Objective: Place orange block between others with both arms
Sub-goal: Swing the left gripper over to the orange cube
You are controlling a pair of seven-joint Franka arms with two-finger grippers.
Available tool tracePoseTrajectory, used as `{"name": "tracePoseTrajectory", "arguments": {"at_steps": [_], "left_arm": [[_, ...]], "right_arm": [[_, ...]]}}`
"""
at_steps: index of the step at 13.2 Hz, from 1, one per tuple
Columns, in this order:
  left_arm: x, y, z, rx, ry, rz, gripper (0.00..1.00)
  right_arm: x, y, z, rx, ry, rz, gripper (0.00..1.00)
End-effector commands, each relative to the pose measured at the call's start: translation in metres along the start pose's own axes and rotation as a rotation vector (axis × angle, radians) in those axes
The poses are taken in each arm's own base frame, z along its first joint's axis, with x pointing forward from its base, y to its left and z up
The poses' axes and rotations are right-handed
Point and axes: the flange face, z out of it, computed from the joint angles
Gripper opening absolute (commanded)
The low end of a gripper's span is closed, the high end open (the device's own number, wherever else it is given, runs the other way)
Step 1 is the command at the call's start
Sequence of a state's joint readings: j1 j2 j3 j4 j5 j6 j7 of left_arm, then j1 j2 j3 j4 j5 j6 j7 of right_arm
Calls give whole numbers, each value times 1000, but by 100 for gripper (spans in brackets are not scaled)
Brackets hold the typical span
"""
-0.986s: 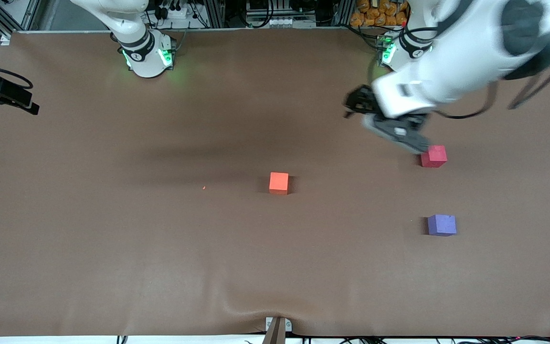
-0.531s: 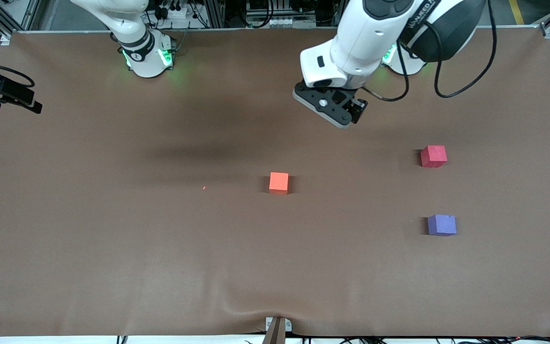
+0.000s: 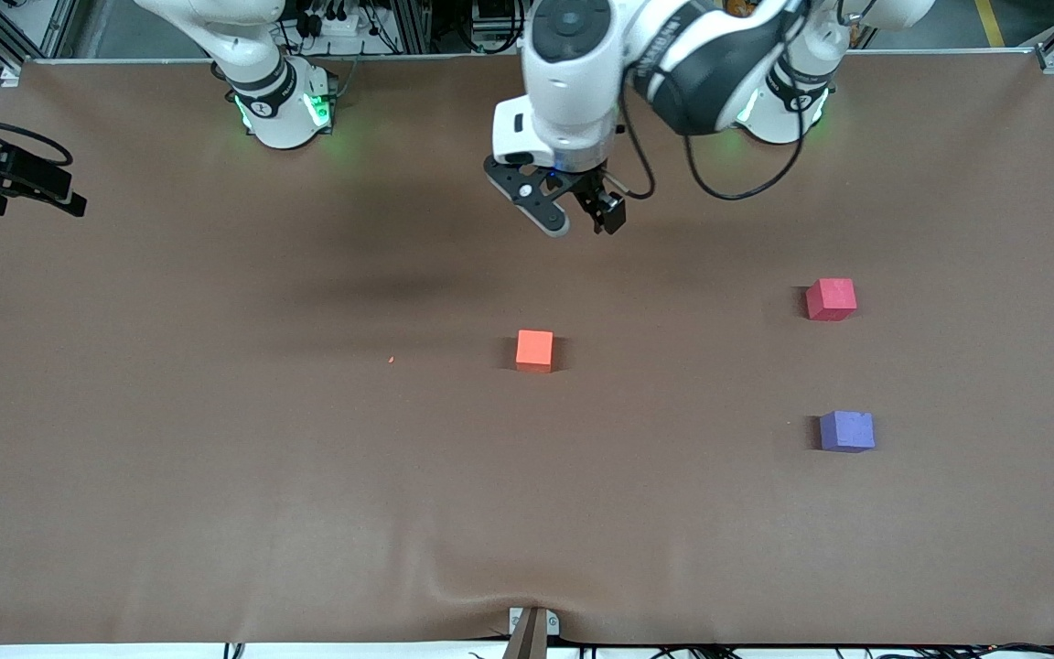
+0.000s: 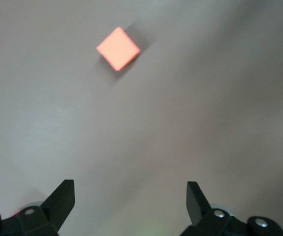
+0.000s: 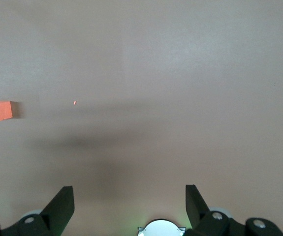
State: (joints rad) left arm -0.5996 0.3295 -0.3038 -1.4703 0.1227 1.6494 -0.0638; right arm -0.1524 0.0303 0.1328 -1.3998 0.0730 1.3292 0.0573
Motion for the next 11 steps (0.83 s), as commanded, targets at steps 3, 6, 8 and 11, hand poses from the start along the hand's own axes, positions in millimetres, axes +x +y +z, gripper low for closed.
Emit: {"name": "tracePoseTrajectory", "arguments": {"at_steps": [3,6,8,11], "left_arm": [[12,2,41,155,-108,50,100],[10,-15,43,195,-132,76,100],[12,-11,49,181,-143,88,100],[17,-2,59,60,-150,11,100]], "right_arm": [[-2,-2,-4,9,-1,10,100],[-3,-3,-4,10,-1,7,100],[-4,0,-5,12,-7,11,100],[-4,-4,-4,11,-9,5,100]]}}
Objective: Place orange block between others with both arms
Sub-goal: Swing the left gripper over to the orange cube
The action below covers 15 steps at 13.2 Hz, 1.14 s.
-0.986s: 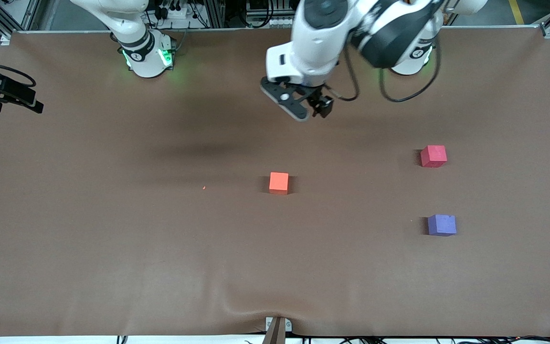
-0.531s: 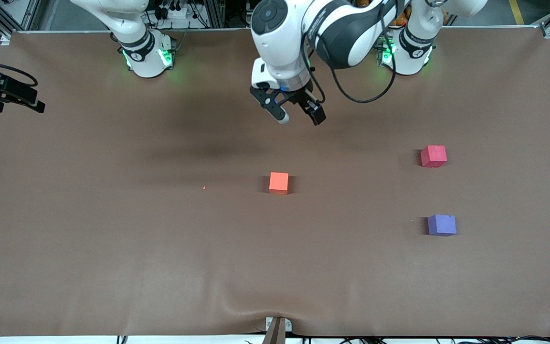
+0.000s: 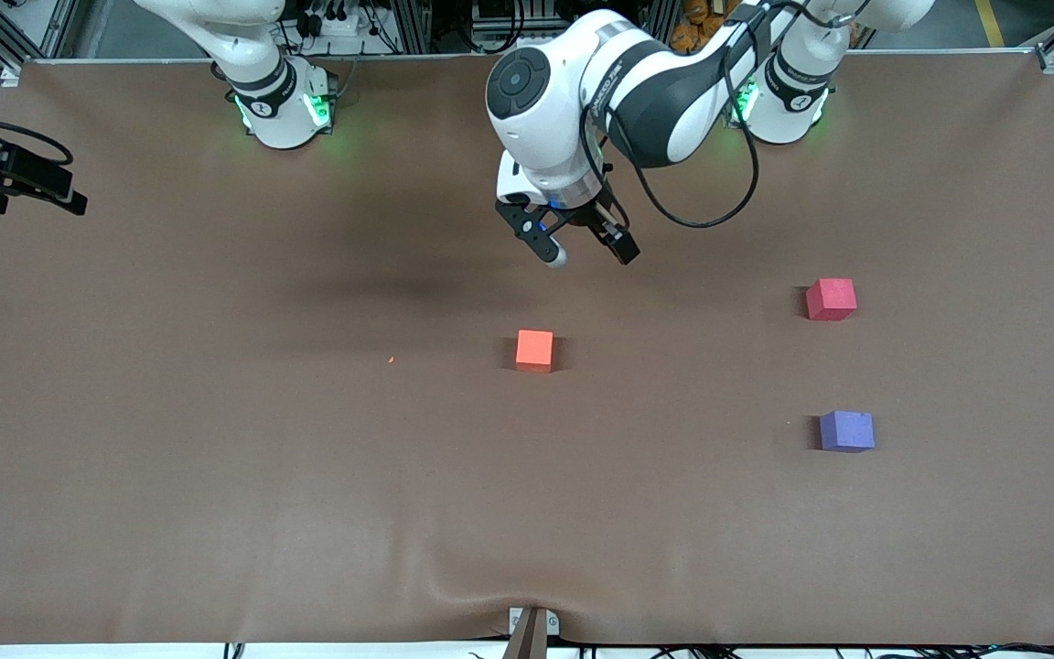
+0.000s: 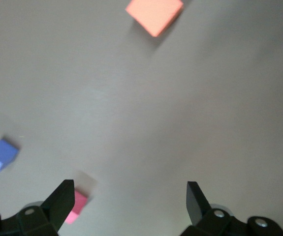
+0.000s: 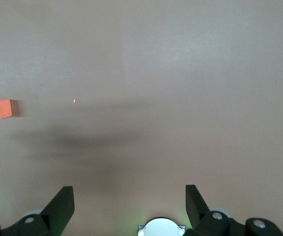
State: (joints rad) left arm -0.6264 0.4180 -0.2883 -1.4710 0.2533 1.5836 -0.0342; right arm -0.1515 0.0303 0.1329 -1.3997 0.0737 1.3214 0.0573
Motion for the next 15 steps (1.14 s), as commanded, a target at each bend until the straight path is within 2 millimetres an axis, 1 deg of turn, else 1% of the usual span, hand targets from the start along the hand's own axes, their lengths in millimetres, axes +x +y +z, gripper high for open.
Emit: {"name": "tracePoseTrajectory", "arguments": {"at_steps": [1,4,7,8,9,10,12,13,15], "left_arm": [[6,5,-3,-70,2,-73,100],[9,6,-8,-74,42,-171,100],[15,5,-15,-79,105,-285,100],[20,1,-16,-87,134,-322,100],[26,-12,-11,-95,162,-359,100],[33,-17,-6,-103,188,-371,100],[53,-30,15,-123,239,-428,100],[64,-30,29,-134,256,-446,100],[85,-20,63,-162,260,-502,100]], "right_arm": [[-3,-2,-4,11,-3,9,100],[-3,-4,-3,11,-6,6,100],[2,-8,7,13,-27,2,100],[3,-13,9,12,-30,-7,100],[4,-14,10,11,-31,-9,100],[6,-14,14,11,-40,-12,100],[10,-14,17,11,-43,-11,100],[11,-14,18,12,-41,-11,100],[15,-9,19,14,-41,-2,100]]}}
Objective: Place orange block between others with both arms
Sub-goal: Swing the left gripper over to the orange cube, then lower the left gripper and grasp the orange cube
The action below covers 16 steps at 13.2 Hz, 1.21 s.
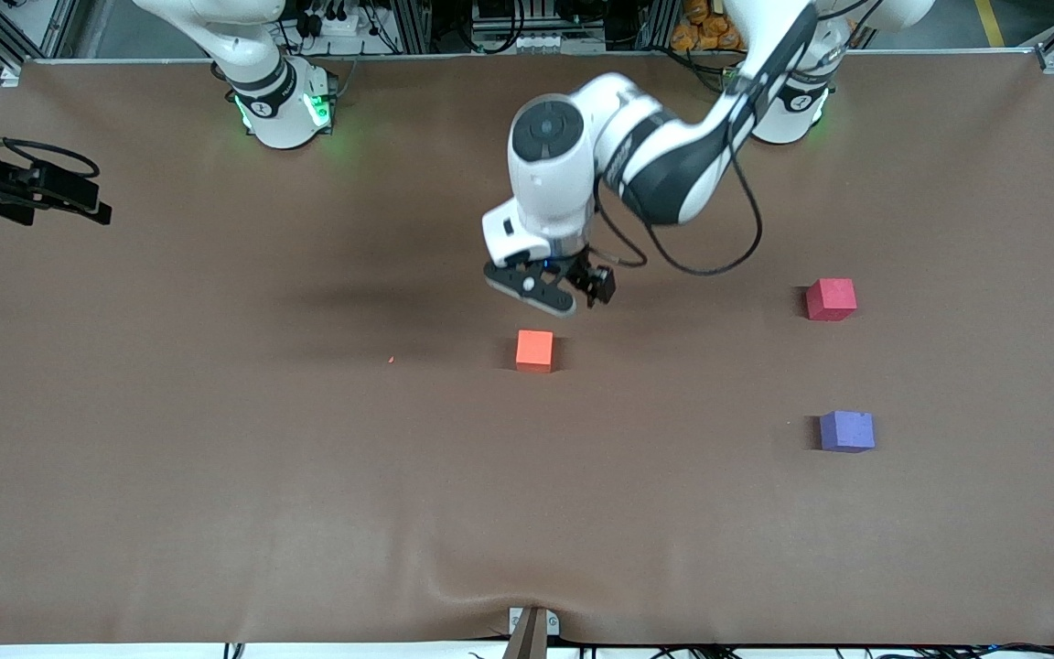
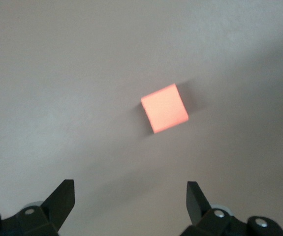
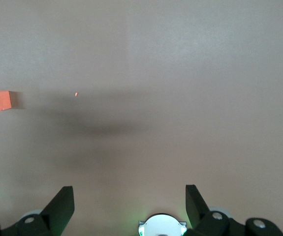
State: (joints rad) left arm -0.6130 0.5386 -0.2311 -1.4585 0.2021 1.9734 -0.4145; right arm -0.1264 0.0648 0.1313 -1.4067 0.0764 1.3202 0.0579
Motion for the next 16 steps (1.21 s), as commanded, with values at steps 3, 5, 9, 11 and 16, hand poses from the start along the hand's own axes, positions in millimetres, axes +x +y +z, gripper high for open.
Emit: {"name": "tracePoseTrajectory", "arguments": {"at_steps": [3,5,9,11,16], "left_arm": [[7,32,66,-39,-9,-172,100],[10,41,84,-67,17,-175,100],[14,57,95,-109,81,-150,100],[15,52,91,-84,96,-157,100],[23,-2,124,8,14,-391,100]], "right_arm": [[4,3,0,1,1,19,100],[4,7,0,2,2,25,100],[3,13,-2,-12,3,36,100],[3,22,-3,-21,5,54,100],[2,27,-4,-61,2,68,100]]}}
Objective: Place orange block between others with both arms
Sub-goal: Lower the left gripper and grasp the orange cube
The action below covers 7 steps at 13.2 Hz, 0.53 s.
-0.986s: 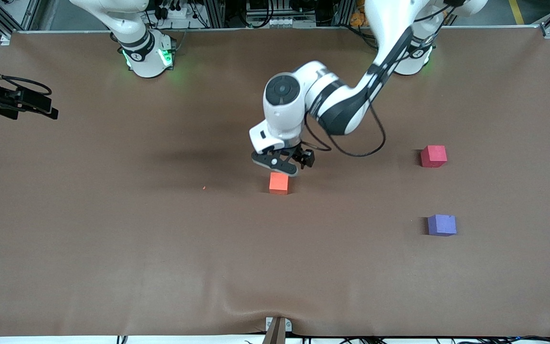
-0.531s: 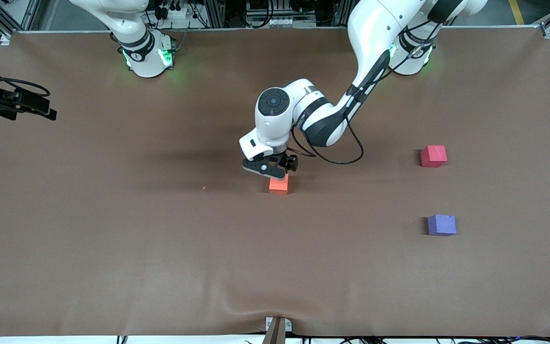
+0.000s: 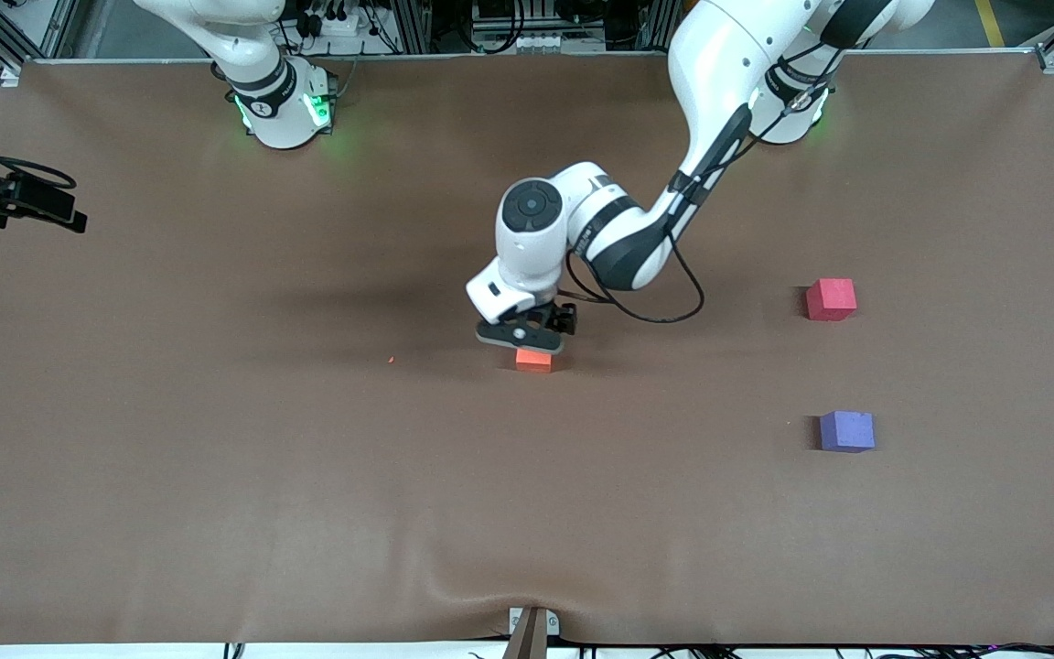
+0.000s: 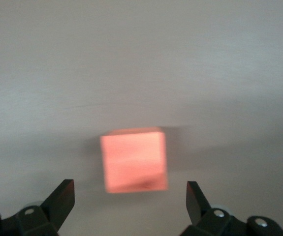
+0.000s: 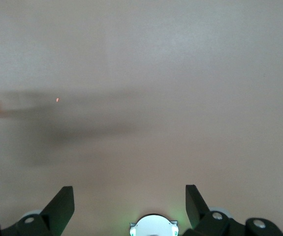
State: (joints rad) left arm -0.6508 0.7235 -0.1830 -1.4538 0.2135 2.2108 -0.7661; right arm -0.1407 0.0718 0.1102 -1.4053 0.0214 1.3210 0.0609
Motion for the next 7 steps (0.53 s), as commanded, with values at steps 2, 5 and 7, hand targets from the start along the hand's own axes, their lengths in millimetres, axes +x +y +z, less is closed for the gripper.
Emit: {"name": "tracePoseTrajectory", "arguments": {"at_steps": [2,5,7], "left_arm": [[9,-22,36,57,-50,-94,100],[16,-17,36,21,-65,-146,100],[23,-13,21,-26,-65,-177,100]], "right_arm": [[-2,3,-5,-15,2,20,100],[-1,11,-5,-11,4,32,100],[-1,15,-5,-12,6,40,100]]}}
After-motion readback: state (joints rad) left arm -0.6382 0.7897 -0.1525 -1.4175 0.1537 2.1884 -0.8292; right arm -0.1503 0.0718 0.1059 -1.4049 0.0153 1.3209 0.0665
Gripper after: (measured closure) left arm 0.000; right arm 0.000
